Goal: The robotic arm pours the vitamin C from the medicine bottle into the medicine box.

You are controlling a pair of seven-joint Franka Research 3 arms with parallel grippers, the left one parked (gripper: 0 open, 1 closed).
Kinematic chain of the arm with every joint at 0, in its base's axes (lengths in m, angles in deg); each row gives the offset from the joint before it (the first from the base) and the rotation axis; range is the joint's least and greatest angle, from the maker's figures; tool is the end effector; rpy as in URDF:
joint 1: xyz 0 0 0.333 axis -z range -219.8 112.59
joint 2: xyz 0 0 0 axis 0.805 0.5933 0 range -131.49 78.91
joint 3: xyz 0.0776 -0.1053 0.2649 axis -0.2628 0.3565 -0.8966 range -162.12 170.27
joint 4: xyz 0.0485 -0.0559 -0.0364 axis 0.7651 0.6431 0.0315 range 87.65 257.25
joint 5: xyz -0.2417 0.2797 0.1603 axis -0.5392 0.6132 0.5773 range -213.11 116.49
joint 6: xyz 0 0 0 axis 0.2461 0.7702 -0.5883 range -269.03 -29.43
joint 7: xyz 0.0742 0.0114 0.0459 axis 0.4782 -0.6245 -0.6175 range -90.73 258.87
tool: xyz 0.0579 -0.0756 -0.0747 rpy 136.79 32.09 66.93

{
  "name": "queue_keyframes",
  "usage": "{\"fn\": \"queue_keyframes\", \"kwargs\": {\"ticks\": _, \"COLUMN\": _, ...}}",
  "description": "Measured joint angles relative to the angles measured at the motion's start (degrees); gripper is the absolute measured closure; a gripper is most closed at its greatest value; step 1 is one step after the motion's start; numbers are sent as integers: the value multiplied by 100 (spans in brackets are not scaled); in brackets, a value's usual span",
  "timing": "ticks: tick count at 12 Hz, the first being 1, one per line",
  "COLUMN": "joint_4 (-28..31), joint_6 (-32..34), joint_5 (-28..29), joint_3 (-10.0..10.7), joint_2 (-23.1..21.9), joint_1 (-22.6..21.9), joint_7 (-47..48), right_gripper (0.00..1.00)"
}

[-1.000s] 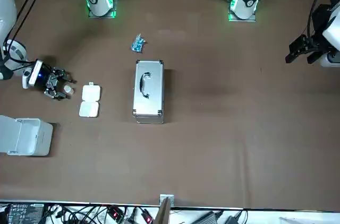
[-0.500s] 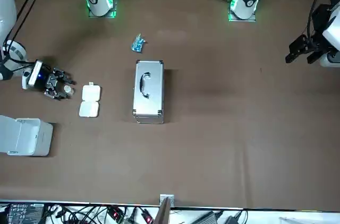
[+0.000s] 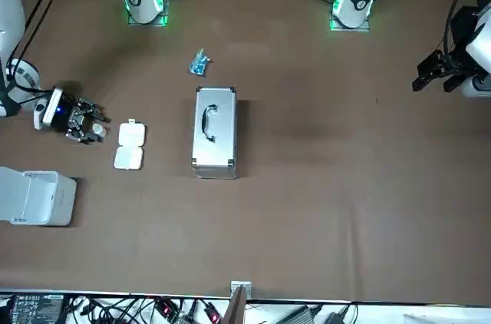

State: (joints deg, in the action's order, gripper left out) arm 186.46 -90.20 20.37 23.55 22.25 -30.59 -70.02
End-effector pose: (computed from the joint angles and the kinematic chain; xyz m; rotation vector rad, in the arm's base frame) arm 0.4520 -0.2696 0.0509 -1.7087 -1.2030 -1.1182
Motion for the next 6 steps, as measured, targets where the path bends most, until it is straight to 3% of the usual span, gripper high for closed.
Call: {"fn": "queue_keyframes", "kwargs": {"ticks": 6, "joint_4": -12, "joint_6": -2, "joint_5": 0, "joint_3": -9, "joint_2": 45, "joint_1": -3, "joint_7": 0, "right_gripper": 23}}
